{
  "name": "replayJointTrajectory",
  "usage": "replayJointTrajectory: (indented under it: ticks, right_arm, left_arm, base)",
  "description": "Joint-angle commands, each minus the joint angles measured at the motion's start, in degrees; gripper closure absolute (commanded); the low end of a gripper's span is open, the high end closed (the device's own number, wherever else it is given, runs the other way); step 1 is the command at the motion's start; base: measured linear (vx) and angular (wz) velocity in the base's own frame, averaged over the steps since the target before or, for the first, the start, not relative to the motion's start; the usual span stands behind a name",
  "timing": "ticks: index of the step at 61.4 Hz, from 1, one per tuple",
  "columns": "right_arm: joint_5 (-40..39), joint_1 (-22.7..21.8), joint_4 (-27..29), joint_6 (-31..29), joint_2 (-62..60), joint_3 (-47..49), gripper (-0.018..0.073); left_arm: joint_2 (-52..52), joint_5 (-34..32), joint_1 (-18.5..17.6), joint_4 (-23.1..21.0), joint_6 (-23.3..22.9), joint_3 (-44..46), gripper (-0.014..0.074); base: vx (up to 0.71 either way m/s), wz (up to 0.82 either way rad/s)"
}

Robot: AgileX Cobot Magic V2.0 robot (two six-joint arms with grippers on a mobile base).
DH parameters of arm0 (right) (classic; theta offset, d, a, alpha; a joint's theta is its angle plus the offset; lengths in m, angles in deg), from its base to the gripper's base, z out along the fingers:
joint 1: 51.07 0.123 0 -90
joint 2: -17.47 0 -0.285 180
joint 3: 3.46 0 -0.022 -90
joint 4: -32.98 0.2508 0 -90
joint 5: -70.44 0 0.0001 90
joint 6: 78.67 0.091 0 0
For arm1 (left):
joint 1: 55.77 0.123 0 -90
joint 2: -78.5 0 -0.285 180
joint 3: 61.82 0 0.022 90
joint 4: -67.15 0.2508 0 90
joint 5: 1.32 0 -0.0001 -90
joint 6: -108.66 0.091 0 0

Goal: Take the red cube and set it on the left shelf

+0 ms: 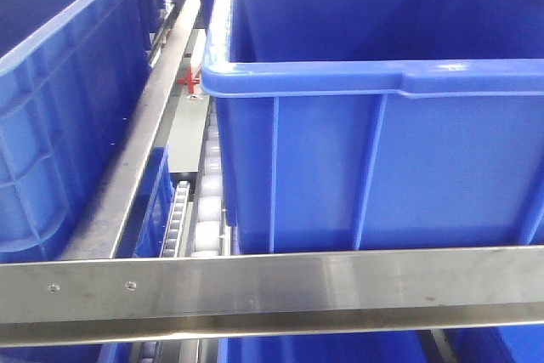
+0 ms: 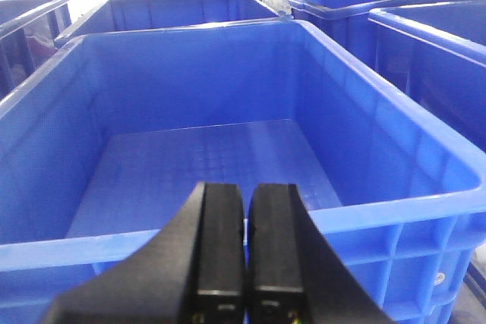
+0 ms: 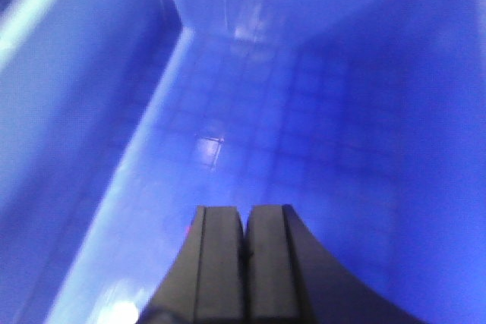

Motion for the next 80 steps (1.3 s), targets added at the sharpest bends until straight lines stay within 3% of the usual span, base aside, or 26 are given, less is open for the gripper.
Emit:
replayJointTrajectory:
  ticks: [1,24,62,70,80]
  right_arm:
    - [-7.6,-0.2,-0.3,-0.1,-7.9,-3.7,0.0507]
    - [-11.0,-0.2,0.2,0.0,-28.0,-21.6,0.0507]
    - [-10.6,-0.2,0.1,-0.2,-29.7,-22.5,0.0508]
    - [-9.1,-0.2,-3.1,-0.2,-31.5,-23.2,0.0508]
    - [-9.2,-4.6,-3.5,-0.2,-38.0,-27.2,0.0508]
  left_arm:
    - [0.3,-4.8,0.1,-0.5,-0.1,-1.3,0.0491]
    - [0.3,-4.8,0.1,-0.5,-0.1,-1.3,0.0491]
    - [0.3,-4.8,0.1,-0.5,-0.1,-1.3,0.0491]
    - [0.3,-4.8,0.1,-0.5,-0.1,-1.3,0.0491]
    - [0.3,-4.8,0.1,-0.5,-0.1,-1.3,0.0491]
  base:
    - [0.00,0.00]
    - [0.00,0.00]
    - [0.00,0.00]
    - [0.00,0.00]
    - [0.00,0.00]
